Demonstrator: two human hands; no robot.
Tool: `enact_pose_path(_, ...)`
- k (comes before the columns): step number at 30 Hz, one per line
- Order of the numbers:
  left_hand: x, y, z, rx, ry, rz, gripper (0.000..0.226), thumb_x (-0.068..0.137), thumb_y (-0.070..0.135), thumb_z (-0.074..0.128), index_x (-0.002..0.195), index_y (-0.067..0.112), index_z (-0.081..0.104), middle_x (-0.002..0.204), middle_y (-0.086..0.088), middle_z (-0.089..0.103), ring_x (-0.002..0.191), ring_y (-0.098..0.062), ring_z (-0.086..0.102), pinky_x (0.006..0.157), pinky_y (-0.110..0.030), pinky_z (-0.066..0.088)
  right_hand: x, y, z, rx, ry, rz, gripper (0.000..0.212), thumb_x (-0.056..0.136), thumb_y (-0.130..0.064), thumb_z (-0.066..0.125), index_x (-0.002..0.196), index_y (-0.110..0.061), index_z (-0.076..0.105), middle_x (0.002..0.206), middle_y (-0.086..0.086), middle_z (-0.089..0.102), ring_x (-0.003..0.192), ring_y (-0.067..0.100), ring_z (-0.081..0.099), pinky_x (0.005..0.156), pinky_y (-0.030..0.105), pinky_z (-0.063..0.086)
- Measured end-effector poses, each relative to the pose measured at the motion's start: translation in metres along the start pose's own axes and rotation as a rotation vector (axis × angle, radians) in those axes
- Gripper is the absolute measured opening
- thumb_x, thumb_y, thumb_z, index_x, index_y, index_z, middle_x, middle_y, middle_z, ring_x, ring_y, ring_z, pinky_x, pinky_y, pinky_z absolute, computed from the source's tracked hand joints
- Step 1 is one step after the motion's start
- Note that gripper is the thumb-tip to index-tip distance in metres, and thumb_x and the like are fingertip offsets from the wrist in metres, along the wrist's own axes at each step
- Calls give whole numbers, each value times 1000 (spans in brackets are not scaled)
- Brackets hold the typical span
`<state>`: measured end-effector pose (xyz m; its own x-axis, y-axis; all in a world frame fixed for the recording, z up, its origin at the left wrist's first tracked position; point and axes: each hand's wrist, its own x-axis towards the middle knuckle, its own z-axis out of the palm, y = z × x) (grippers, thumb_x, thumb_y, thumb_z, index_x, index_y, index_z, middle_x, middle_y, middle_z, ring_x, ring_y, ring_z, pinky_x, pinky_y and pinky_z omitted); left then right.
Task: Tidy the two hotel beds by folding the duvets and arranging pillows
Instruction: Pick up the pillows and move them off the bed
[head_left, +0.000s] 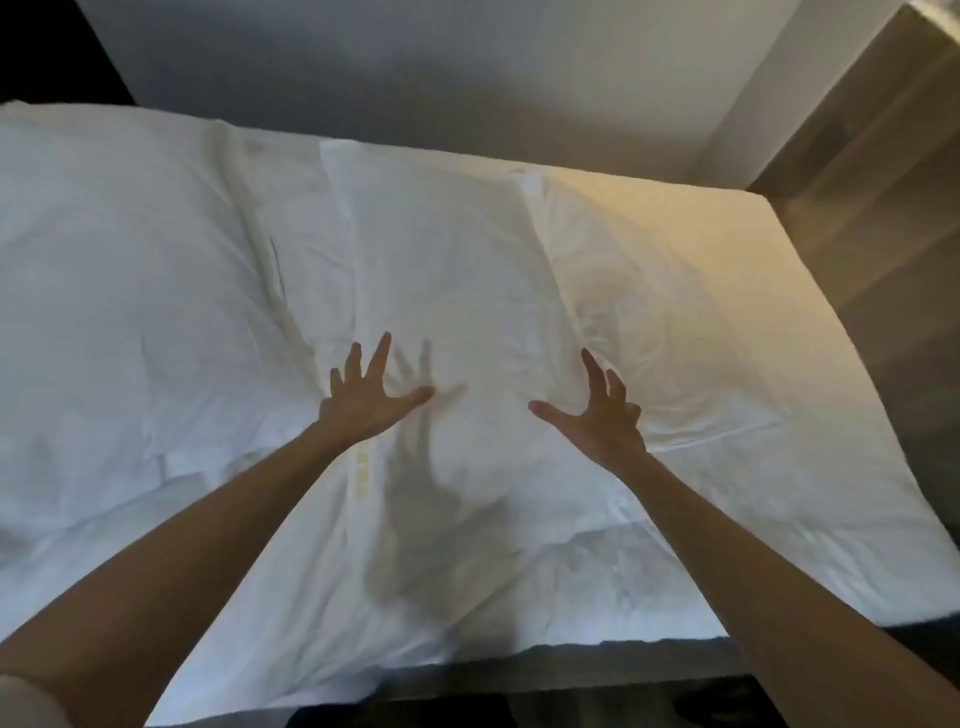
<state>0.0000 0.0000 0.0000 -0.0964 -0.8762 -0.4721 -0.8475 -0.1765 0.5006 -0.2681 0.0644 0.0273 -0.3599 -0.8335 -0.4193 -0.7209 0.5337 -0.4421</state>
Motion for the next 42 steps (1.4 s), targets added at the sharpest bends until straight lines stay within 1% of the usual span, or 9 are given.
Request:
enact_pose_path(5, 46, 7, 40, 37, 132, -90, 94, 80, 73, 49, 150, 45, -7, 162, 1, -6, 147, -37, 5, 112, -57, 20, 86, 19, 8, 16, -42, -4, 101, 72, -77, 58, 150, -47, 0, 162, 3, 5, 143, 42, 14, 111, 55, 22)
enact_pose_path(10, 105, 0, 72, -66, 179, -185, 97, 78, 73, 52, 150, 45, -7, 162, -6, -9, 146, -41, 4, 113, -61, 15, 168, 31, 34, 54, -39, -22, 101, 72, -79, 56, 149, -49, -2, 161, 6, 6, 142, 44, 17, 111, 57, 22)
enact_pose_path(16, 167, -2, 93, -219, 242, -218, 110, 65, 83, 55, 147, 50, -9, 161, -11, -10, 146, -41, 3, 116, -58, 12, 241, 44, 78, 160, -57, -28, 119, 61, -80, 66, 147, -50, -10, 160, 15, 6, 144, 40, 20, 114, 55, 23)
enact_pose_path(20, 188, -3, 114, -260, 321, -275, 110, 62, 83, 59, 145, 55, -8, 158, -17, 6, 145, -38, 14, 115, -55, 18, 267, 50, 107, 167, 15, 0, 129, 51, -90, 60, 146, -46, -16, 154, 15, 29, 136, 38, 37, 111, 53, 30)
enact_pose_path(23, 186, -3, 121, -322, 331, -293, 110, 60, 85, 59, 143, 59, -8, 145, -20, 26, 130, -40, 39, 108, -47, 32, 266, 54, 114, 111, 108, -1, 124, 58, -89, 57, 151, -36, -6, 144, 19, 42, 129, 38, 45, 108, 47, 36)
enact_pose_path(26, 175, 4, 114, -379, 334, -337, 109, 60, 86, 57, 142, 60, -9, 143, -24, 26, 123, -45, 44, 106, -48, 35, 257, 51, 108, 125, 107, 31, 123, 61, -88, 56, 153, -20, 10, 143, 19, 43, 130, 37, 45, 106, 44, 36)
enact_pose_path(29, 158, 15, 108, -435, 366, -332, 102, 68, 81, 57, 145, 56, -6, 144, -28, 26, 120, -48, 47, 104, -49, 36, 245, 54, 104, 162, 114, 47, 102, 75, -79, 52, 140, -2, 36, 134, 17, 53, 122, 36, 52, 98, 40, 40)
enact_pose_path(34, 127, 32, 97, -532, 495, -242, 90, 77, 68, 61, 149, 47, 12, 140, -20, 43, 124, -37, 48, 103, -42, 37, 222, 62, 91, 212, 208, 20, 53, 99, -44, 47, 114, 5, 58, 115, 23, 63, 110, 39, 57, 83, 37, 39)
enact_pose_path(42, 73, 37, 92, -554, 570, -177, 76, 84, 56, 61, 148, 32, 29, 149, 6, 41, 135, -21, 41, 104, -31, 32, 173, 77, 63, 205, 307, -17, 35, 100, -28, 42, 72, -7, 44, 74, 10, 50, 73, 29, 49, 65, 34, 31)
